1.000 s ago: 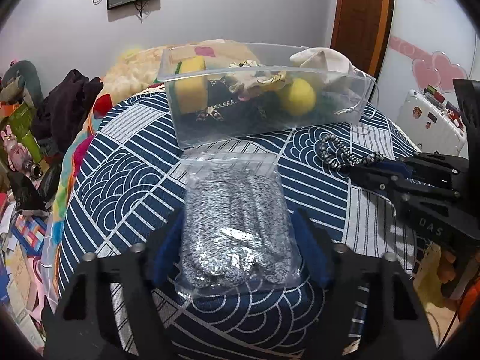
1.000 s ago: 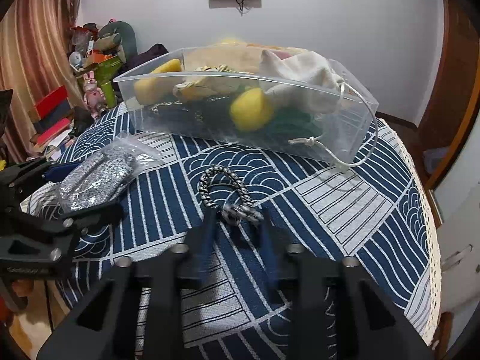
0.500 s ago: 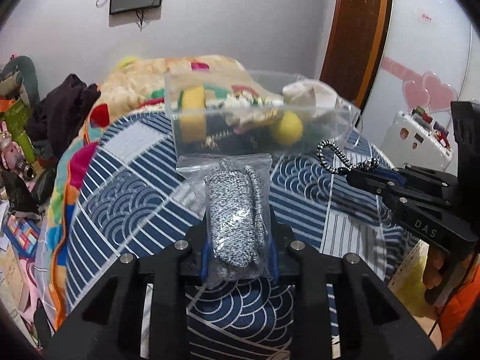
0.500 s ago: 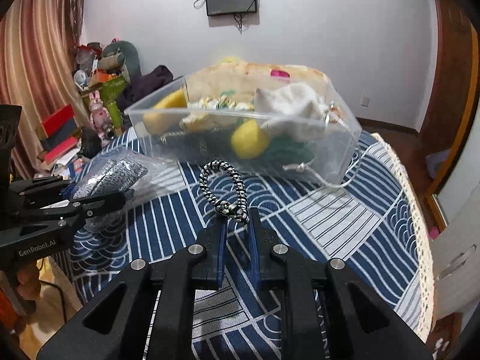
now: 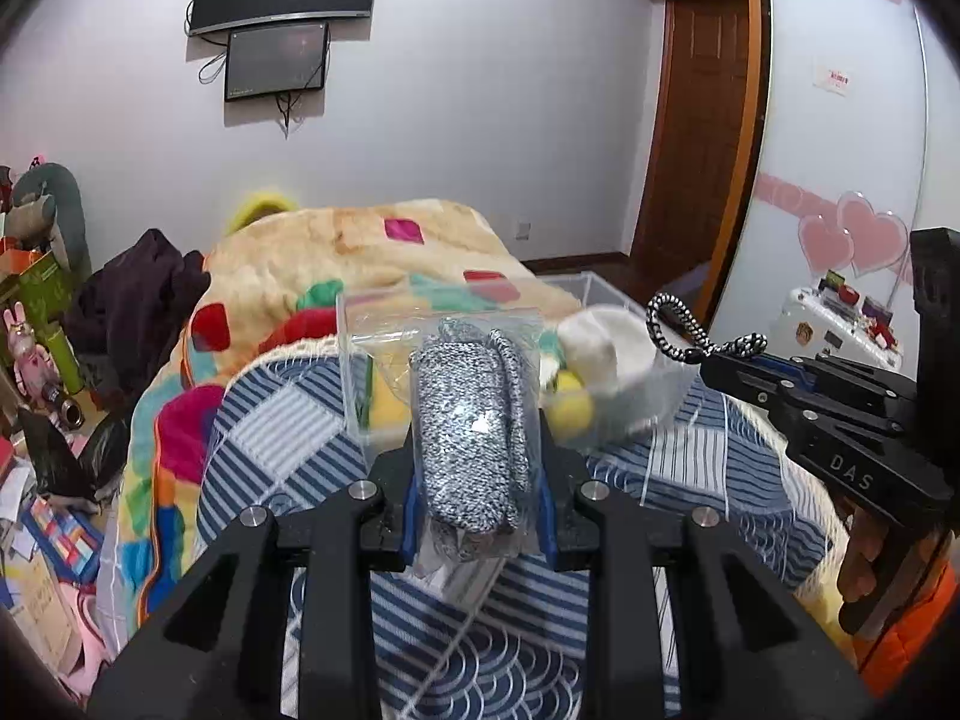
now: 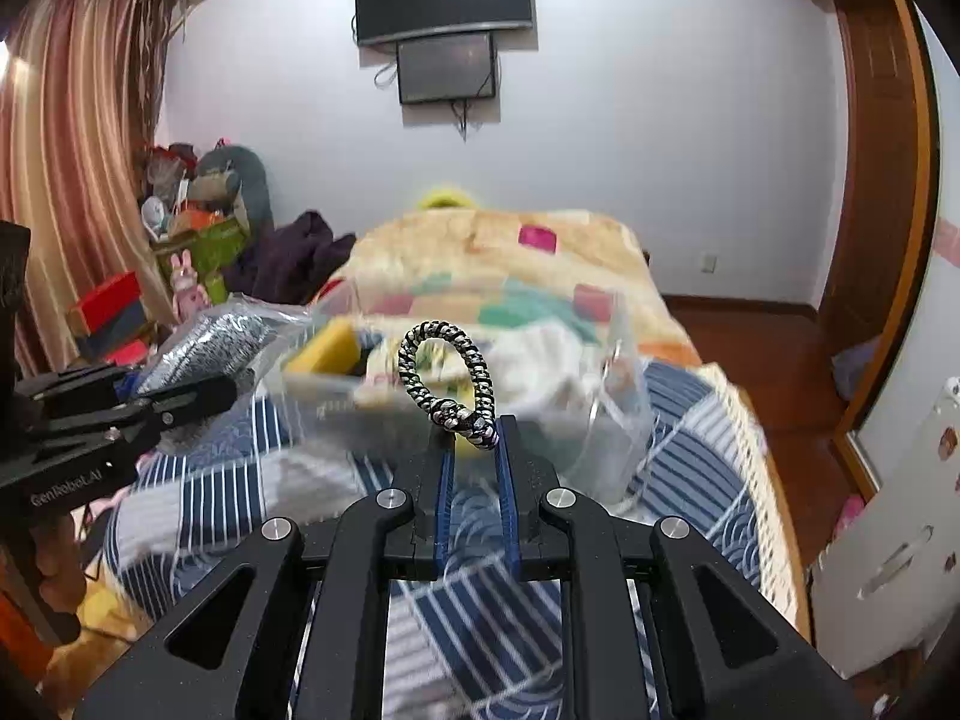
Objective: Organize soft objects
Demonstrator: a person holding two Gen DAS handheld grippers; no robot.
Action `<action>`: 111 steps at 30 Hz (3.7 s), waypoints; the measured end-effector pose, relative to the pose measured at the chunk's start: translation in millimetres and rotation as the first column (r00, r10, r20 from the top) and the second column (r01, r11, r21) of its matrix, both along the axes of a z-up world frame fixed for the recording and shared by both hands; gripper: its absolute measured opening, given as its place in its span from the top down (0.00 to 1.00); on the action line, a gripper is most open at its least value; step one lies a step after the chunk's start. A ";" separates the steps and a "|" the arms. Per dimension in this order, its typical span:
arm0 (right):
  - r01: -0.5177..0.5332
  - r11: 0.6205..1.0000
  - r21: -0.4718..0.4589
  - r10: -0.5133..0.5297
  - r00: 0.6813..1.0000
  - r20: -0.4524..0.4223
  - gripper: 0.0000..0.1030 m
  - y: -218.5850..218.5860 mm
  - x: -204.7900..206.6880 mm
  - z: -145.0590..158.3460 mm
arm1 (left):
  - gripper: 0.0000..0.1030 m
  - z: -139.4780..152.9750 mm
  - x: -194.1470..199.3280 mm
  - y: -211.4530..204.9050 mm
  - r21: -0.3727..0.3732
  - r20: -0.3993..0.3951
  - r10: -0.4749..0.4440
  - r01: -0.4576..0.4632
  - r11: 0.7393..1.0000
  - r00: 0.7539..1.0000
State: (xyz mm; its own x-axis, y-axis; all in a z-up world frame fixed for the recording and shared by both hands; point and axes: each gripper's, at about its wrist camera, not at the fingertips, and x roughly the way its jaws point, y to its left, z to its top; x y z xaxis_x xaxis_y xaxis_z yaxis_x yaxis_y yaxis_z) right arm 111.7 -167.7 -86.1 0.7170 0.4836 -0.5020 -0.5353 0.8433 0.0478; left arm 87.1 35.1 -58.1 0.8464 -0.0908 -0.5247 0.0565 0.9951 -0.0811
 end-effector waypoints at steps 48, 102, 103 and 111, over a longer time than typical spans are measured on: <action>-0.042 0.999 -0.006 0.042 0.997 -0.069 0.62 22.1 36.2 5.1 | 0.45 0.8 57.3 5.0 -0.014 -0.024 0.004 -0.004 1.000 1.000; -0.019 0.977 0.210 -0.040 0.961 0.273 0.01 -23.1 -61.4 87.6 | 0.01 91.2 -77.8 -14.0 0.012 0.317 0.036 -0.042 0.999 0.948; -0.020 0.977 0.210 -0.040 0.961 0.275 0.01 -23.2 -61.9 87.7 | 0.01 92.0 -79.1 -15.0 0.013 0.318 0.035 -0.041 0.999 0.947; -0.024 0.977 0.213 -0.038 0.959 0.282 0.01 -24.6 -64.8 90.5 | 0.01 93.8 -79.4 -16.3 0.013 0.321 0.035 -0.041 0.999 0.947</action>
